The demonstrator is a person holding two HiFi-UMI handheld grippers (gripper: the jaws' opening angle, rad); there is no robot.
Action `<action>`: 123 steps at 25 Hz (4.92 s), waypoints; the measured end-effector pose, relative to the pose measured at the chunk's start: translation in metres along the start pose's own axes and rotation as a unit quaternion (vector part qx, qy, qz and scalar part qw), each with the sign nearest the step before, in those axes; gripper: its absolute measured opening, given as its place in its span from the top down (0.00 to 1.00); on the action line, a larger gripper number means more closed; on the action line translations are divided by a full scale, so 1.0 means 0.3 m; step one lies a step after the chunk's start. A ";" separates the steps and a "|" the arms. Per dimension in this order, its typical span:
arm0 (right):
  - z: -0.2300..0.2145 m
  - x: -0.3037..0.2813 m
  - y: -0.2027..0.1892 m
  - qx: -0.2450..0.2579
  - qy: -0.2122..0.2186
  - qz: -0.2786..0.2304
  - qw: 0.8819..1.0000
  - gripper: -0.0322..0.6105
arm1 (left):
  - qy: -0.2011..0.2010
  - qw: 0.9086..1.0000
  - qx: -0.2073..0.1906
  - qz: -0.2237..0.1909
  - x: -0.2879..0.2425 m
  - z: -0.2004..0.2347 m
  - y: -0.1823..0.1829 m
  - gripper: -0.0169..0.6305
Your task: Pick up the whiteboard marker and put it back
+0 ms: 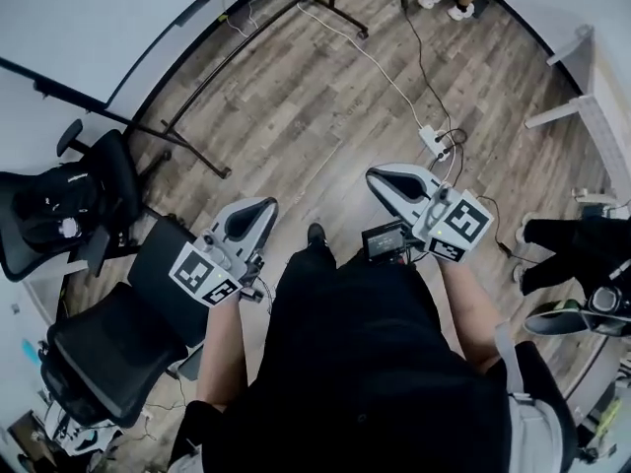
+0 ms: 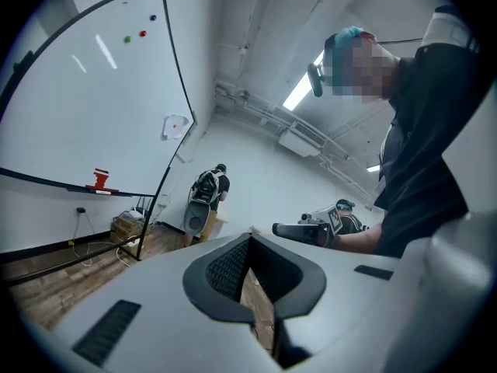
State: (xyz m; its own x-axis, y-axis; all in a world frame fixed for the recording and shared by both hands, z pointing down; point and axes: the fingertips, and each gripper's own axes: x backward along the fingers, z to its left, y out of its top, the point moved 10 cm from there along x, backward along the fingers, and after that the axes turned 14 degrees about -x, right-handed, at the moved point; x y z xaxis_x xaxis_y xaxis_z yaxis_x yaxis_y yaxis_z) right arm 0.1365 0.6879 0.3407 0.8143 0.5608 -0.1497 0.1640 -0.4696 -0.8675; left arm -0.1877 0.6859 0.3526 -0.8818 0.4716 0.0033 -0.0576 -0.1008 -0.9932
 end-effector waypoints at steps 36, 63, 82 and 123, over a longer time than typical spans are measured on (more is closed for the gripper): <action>-1.350 -0.823 0.778 0.039 0.106 0.052 0.992 0.92 | 0.079 0.997 -0.017 0.010 -0.960 1.311 0.137 0.95; -1.682 -1.565 1.156 0.076 0.203 0.125 0.968 0.92 | 0.158 0.956 -0.140 0.203 -1.107 2.040 0.183 0.95; -1.765 -1.852 1.154 0.087 0.289 0.157 0.940 0.92 | 0.189 0.860 -0.203 0.427 -1.168 2.163 0.123 0.95; -1.910 -1.841 1.125 0.064 0.176 0.133 0.973 0.92 | 0.115 0.759 -0.209 0.606 -1.176 2.291 -0.189 0.82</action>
State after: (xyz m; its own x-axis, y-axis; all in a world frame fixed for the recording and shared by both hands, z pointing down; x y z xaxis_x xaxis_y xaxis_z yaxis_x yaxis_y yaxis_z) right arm 0.0610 -0.1711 0.4024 0.9626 0.1522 -0.2242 -0.1303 -0.4655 -0.8754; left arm -0.1951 -0.0767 0.4873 -0.0597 0.3995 -0.9148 0.9263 -0.3194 -0.1999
